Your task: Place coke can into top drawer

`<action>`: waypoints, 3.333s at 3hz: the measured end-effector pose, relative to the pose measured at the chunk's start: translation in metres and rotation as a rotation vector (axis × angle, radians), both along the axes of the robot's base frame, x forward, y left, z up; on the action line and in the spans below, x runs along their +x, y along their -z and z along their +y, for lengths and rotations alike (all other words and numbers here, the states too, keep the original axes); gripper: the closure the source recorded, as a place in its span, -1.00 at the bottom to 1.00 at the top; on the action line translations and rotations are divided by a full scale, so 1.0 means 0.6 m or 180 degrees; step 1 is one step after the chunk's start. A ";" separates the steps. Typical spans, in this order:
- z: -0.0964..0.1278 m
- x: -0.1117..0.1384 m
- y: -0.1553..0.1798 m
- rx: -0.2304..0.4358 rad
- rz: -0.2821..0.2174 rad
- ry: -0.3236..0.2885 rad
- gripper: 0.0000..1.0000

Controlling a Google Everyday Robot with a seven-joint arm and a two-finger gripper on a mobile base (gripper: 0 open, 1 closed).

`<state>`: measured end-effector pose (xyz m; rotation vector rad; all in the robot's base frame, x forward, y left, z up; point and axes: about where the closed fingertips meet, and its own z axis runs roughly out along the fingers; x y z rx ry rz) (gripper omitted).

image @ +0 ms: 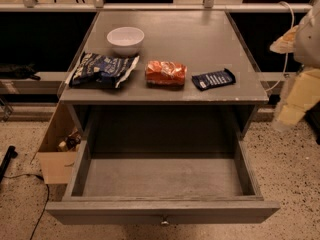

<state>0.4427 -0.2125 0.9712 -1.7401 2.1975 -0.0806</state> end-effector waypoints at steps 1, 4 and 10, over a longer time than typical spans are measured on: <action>0.028 0.068 0.003 0.0357 -0.0100 -0.0152 -1.00; 0.139 0.171 -0.011 0.1862 0.0098 0.0016 -1.00; 0.318 0.316 0.118 0.1778 0.0111 -0.0204 -1.00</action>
Offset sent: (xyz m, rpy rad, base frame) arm 0.1116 0.0516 0.0280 0.5197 -0.0322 0.0728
